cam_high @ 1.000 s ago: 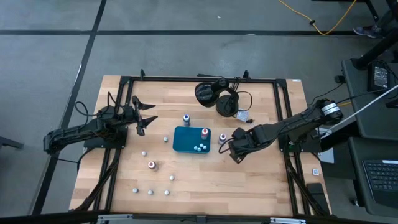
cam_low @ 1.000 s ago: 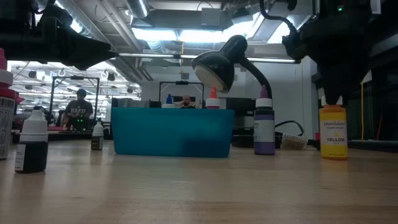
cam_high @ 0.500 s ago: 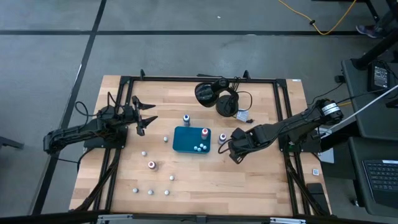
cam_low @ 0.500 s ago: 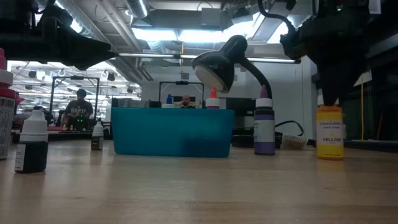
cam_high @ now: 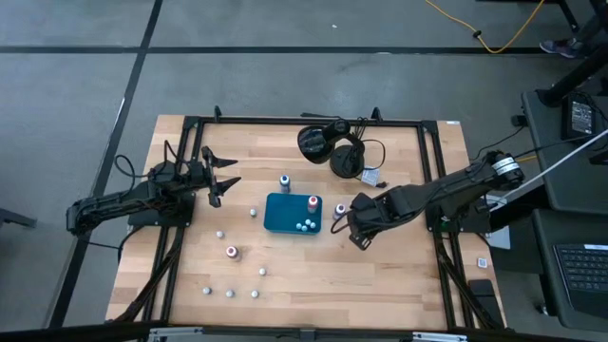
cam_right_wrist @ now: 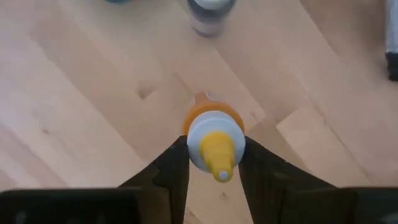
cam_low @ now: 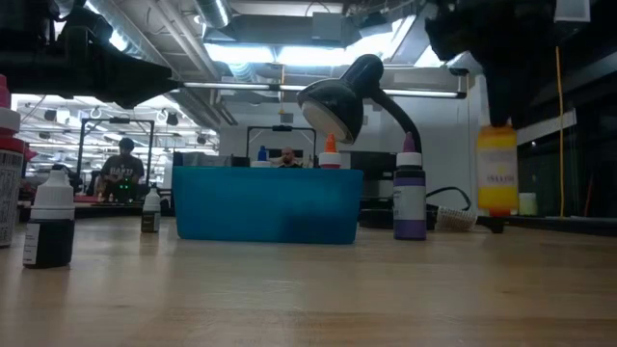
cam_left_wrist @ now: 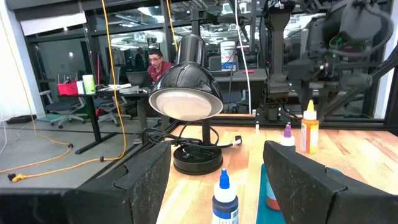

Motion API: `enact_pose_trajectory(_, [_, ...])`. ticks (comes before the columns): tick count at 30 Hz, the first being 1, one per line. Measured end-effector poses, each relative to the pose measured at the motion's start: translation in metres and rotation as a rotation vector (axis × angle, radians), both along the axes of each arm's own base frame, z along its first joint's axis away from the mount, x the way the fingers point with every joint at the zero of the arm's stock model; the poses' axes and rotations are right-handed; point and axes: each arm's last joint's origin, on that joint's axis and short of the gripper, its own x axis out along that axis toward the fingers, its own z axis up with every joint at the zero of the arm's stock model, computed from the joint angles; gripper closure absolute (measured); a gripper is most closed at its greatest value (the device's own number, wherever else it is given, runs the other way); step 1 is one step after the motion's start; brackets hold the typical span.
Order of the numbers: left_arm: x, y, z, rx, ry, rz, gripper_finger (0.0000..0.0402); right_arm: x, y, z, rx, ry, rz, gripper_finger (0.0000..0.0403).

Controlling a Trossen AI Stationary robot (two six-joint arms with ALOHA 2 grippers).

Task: Pick & Place food coloring
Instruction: Put the large yellow food coloring bottle into the blue bin

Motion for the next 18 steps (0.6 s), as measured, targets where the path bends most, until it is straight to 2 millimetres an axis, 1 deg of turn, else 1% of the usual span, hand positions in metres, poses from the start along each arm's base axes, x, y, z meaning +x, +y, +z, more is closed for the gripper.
enact_pose_trajectory(5, [0.0, 0.0, 0.0, 0.0, 0.0, 0.0, 0.015, 0.008, -0.002, 0.018, 0.011, -0.045, 0.055, 0.0284])
enact_pose_trajectory(8, [0.0, 0.0, 0.0, 0.0, 0.0, 0.0, 0.015, 0.017, -0.003, 0.026, 0.03, -0.058, 0.096, 0.0282])
enact_pose_trajectory(12, [0.0, 0.0, 0.0, 0.0, 0.0, 0.0, 0.015, 0.036, -0.004, 0.038, 0.047, -0.091, 0.158, 0.0282])
enact_pose_trajectory(18, [0.0, 0.0, 0.0, 0.0, 0.0, 0.0, 0.015, 0.066, -0.009, 0.053, 0.025, -0.094, 0.242, 0.0282])
